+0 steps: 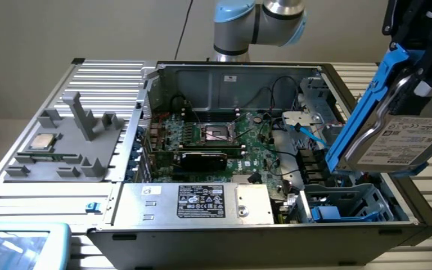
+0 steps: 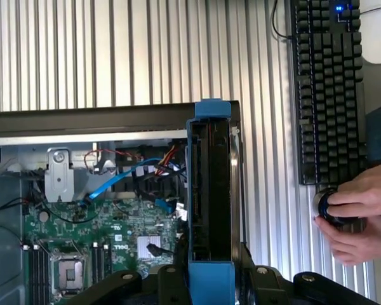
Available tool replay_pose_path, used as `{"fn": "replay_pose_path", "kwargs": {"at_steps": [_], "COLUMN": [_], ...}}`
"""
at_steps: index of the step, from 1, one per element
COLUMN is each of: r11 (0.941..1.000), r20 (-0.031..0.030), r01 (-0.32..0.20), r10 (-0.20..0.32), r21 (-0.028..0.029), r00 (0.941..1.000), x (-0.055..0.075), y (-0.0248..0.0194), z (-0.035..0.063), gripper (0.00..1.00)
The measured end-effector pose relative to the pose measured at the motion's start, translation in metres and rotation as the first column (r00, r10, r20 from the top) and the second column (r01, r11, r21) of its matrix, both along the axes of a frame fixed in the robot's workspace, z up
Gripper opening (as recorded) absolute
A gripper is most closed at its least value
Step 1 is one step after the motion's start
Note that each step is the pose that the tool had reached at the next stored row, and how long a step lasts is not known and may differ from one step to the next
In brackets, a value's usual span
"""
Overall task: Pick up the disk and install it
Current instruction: 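Insert the disk into the insertion slot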
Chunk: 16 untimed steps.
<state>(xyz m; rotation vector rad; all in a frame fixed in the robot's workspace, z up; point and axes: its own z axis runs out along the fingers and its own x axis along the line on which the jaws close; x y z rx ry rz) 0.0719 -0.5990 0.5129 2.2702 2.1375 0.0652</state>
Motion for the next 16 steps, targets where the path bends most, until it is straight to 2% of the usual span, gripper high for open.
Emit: {"fn": "replay_pose_path", "kwargs": {"at_steps": [3, 16], "r11": [1.0000, 1.0000], "r20": [-0.0025, -0.0027], "r01": [0.000, -0.007], "r10": [0.000, 0.007], "r21": [0.0001, 0.0000], "r00": [1.0000, 1.0000], "x": [0.000, 0.000], "y": [0.0000, 0.0000], "z": [-0.0054, -0.0291], "gripper": [0.37, 0.37]}}
